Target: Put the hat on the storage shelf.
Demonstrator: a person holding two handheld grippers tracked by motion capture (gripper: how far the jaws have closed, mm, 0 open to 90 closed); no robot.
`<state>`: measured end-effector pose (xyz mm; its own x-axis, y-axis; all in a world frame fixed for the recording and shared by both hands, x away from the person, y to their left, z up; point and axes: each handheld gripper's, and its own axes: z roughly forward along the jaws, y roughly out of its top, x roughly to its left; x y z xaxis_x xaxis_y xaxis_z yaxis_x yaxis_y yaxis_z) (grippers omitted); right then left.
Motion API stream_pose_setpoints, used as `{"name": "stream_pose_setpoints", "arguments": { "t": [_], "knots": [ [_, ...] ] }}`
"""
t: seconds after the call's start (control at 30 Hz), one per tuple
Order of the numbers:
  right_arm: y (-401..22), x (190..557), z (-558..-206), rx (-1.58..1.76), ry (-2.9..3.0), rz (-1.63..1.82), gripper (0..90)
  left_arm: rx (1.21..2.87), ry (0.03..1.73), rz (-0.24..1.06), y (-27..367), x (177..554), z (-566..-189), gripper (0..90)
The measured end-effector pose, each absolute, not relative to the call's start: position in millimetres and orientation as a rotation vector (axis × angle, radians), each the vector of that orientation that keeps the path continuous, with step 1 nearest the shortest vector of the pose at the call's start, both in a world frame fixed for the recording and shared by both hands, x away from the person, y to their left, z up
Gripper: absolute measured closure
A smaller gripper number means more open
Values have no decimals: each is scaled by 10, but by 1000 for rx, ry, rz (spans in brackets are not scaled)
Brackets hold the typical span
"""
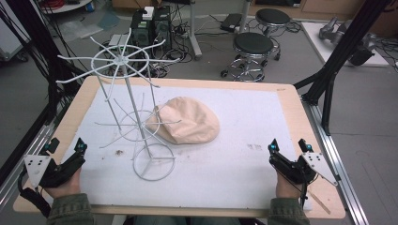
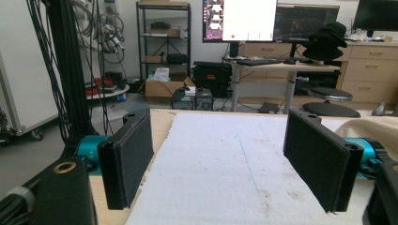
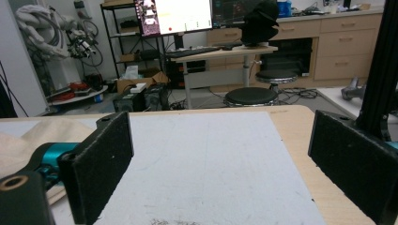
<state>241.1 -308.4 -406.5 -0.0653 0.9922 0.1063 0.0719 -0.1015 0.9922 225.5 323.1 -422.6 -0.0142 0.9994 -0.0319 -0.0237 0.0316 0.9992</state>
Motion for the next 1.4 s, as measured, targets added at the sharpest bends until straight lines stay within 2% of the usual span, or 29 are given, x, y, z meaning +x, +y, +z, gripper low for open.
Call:
{"name": "stream_pose_setpoints", "arguments": {
  "t": [1.07, 1.4],
  "knots": [
    [-3056, 2432, -4076, 1271, 1308, 1241, 60, 1162, 1212, 1198, 3219, 2278, -4236, 246],
    [-3141, 2477, -3986, 1269, 1271, 1269, 59, 1166, 1211, 1187, 3212, 2290, -4241, 246]
  ]
}}
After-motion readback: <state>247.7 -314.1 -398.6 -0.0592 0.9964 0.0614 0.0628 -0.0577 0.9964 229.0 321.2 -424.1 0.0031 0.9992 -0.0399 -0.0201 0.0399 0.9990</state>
